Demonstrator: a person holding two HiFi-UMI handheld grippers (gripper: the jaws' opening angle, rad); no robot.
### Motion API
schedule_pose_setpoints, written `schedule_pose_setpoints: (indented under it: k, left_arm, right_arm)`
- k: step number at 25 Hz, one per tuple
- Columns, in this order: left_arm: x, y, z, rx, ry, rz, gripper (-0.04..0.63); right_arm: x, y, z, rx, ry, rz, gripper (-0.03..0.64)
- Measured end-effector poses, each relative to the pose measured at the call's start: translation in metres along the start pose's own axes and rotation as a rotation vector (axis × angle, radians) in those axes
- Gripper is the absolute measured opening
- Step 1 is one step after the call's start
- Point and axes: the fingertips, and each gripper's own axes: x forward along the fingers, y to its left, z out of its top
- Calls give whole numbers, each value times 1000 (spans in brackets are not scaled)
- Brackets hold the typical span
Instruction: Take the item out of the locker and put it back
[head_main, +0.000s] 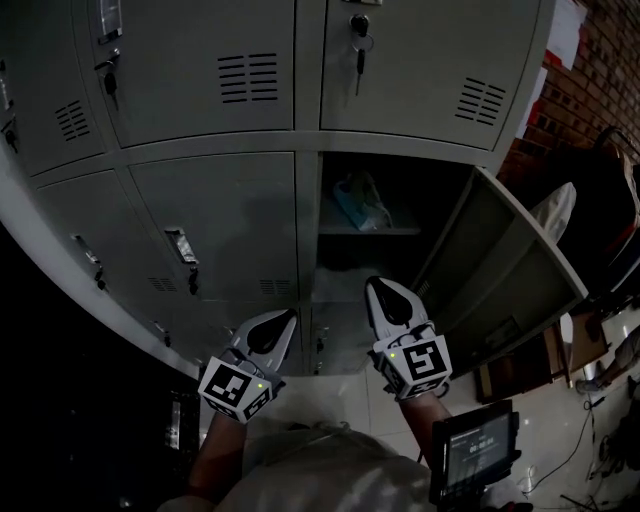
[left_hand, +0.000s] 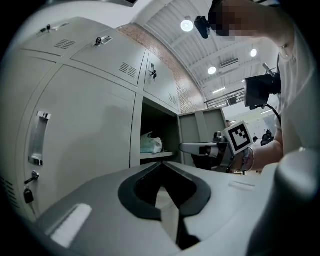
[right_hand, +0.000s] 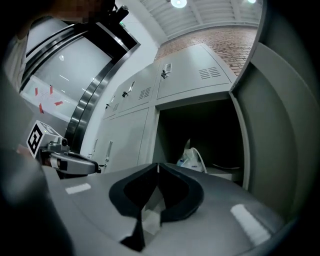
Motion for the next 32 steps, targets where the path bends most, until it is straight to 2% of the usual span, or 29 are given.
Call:
schedule_pose_setpoints:
  k: [3,5,7,8,11,13,15,22,23,24,25,26,32]
  left_arm:
    - [13,12,-3,-20,12,-28,2]
    - [19,17,-6,-33,18,-51,2]
    - [27,22,-7,-40,22,-75,2]
    - [29,24,-7,-41,25,-85,2]
    - [36,29,-13,-44,36,-104,0]
    - [41,33,-16,-42,36,-114,2]
    - [44,36,-16,-40,36,-120,2]
    - [47,56,-12,-46,31,-95,2]
    - [47,57,-10,-45,30,-94,2]
    - [48,58,-10,-43,31,-94,2]
    - [48,59,-9,-43,32,-96,2]
    - [48,59,-9,-44,33,-97,0]
    - [44,63,-10,-64,32,-93,2]
  right_arm:
    - [18,-11,1,-1,11,-23,9]
    - [29,-17,2,-2,19,-36,59]
    - [44,-26,5,-2,17,-50,156]
    - [52,-30,7,-3,14,-57,282]
    - [73,-45,17,-17,-7,-103,477]
    - [85,-58,22,-17,-20,-134,541]
    - [95,-69,25,-13,-25,-149,549]
    - [121,-98,21,-64,3,-216,535]
    - [124,-100,16,-67,33,-212,489]
    - [125,-101,11,-68,66,-202,336]
    - [126,-101,6,-73,93,-189,112]
    - [126,-100,4,-79,109,-176,19]
    - [119,-102,10,-74,88,-185,0]
